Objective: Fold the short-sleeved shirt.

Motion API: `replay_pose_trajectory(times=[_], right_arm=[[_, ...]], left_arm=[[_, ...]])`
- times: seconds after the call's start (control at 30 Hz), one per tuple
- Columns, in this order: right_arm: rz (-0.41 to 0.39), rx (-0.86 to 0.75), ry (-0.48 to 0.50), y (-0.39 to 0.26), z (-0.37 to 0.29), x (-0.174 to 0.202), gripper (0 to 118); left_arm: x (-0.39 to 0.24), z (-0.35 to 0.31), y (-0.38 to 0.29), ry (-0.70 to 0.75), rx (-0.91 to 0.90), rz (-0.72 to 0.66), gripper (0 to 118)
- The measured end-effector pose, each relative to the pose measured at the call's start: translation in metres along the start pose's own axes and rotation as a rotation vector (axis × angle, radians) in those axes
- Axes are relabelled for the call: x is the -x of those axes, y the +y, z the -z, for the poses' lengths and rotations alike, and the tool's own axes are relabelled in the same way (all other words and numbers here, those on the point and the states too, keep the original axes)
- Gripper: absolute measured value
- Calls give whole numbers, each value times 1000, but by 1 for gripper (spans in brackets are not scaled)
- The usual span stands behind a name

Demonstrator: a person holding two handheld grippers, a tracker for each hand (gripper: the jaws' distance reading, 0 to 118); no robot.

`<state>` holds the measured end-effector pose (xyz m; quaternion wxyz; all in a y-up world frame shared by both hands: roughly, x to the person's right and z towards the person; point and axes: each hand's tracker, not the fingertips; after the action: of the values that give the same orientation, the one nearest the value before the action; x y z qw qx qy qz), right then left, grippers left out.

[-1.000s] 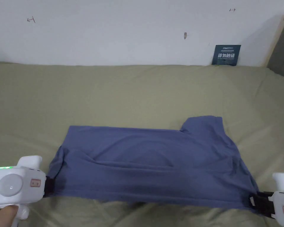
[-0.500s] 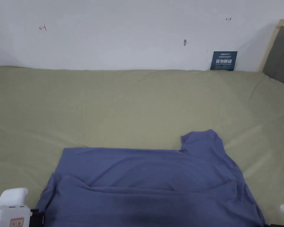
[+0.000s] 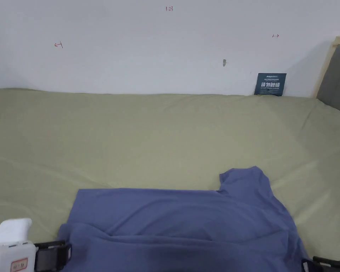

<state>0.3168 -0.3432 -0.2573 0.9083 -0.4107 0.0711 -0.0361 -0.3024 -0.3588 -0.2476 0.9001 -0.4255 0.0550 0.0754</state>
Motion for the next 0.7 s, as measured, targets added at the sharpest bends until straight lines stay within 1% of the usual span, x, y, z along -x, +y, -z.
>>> replay_pose_trajectory(times=[0.03,0.07,0.1,0.13,0.17,0.2,0.27,0.47,0.5,0.53,0.57,0.6,0.63,0.7], right_arm=[[-7,-36,-16,5,1,5,76],[-1,-63,-3,11,2,9,75],[3,-90,-4,17,2,12,56],[2,-124,-24,23,4,17,19],[19,-145,-36,26,8,21,1],[5,-155,-48,32,12,22,1],[9,-151,-29,46,22,24,1],[-21,-128,-41,76,60,24,1],[-24,-120,-44,79,66,21,1],[-29,-108,-44,82,73,18,1],[-33,-100,-52,85,79,18,1],[-36,-91,-60,88,86,16,1],[-38,-80,-62,90,92,13,1],[-43,-63,-71,93,105,5,1]], left_arm=[[-4,-1,7,11,-5,14,104],[-5,3,15,24,-13,20,92],[-5,8,21,33,-23,18,67],[-8,12,29,30,-23,18,40],[-13,17,37,15,-21,13,13],[-14,24,44,16,-28,1,5],[-18,43,61,11,-16,9,5],[-24,112,112,32,18,10,5],[-23,125,119,37,35,7,5],[-21,138,125,41,45,0,14],[-22,152,131,51,57,-3,44],[-21,164,136,67,81,-6,98],[-20,177,138,68,108,-4,118],[-21,193,145,71,106,-5,117]])
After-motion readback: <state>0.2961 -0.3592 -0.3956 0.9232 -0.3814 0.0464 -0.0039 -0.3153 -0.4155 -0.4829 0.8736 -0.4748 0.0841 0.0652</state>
